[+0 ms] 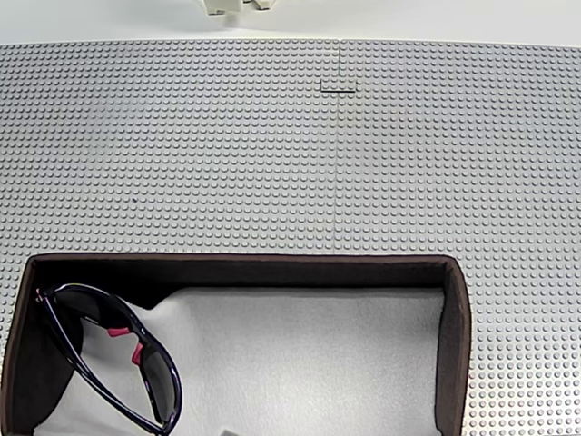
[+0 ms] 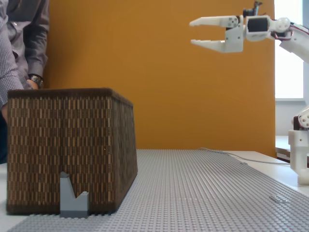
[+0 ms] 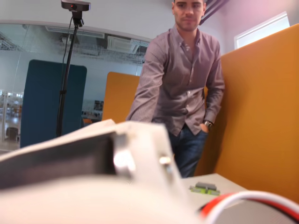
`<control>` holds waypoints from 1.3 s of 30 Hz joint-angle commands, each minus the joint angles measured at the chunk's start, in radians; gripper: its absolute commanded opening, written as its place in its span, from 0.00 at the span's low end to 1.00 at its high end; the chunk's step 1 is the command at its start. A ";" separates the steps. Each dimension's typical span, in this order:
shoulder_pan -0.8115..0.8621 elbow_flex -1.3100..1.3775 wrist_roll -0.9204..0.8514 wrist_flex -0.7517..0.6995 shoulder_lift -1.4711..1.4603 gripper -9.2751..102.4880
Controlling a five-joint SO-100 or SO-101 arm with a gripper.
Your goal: Grasp a glasses and put it in the bin.
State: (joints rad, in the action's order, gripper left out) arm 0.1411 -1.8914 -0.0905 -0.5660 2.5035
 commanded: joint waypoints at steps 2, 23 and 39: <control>0.005 -0.124 0.002 0.069 0.060 0.25; -0.005 -0.158 -0.051 0.132 0.074 0.08; -0.017 -0.166 -0.064 0.140 0.077 0.11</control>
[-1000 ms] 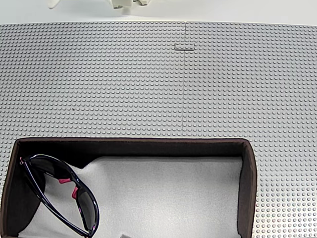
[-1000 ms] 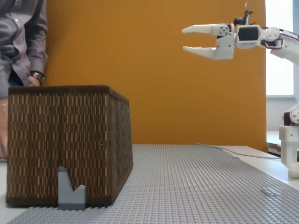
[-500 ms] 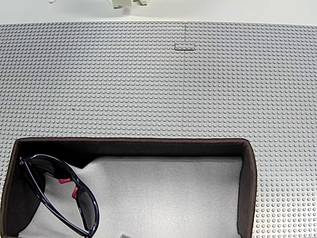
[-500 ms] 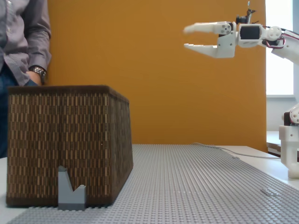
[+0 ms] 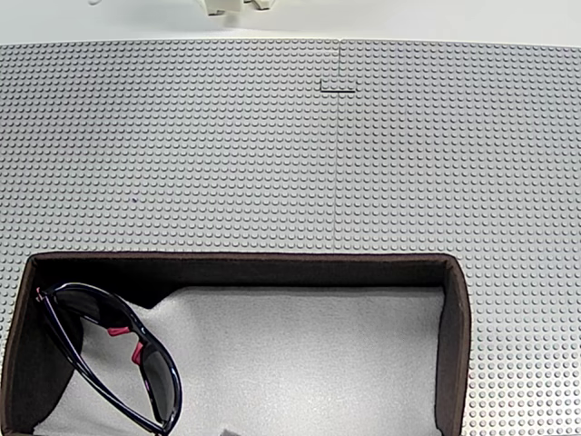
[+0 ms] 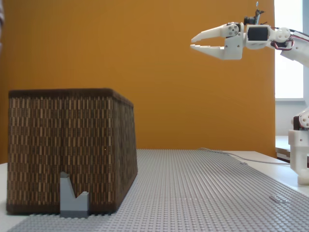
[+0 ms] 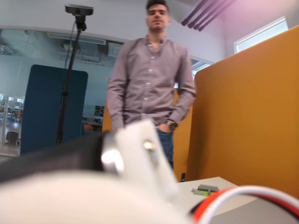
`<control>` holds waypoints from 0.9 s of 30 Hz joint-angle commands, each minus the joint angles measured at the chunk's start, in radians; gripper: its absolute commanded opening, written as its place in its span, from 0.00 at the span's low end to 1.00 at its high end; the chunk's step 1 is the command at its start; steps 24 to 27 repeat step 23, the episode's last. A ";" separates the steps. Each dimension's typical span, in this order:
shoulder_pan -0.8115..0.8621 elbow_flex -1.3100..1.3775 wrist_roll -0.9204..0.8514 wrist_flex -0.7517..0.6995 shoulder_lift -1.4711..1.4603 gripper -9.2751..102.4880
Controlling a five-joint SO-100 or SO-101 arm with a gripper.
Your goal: Grasp a glasses and put it in the bin.
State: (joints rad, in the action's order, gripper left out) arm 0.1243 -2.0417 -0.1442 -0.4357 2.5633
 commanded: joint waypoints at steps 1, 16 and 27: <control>-0.006 -0.015 -0.021 0.009 0.017 0.13; -0.095 -0.003 -0.928 -0.334 0.038 0.08; -0.081 0.044 -1.152 -0.591 0.061 0.08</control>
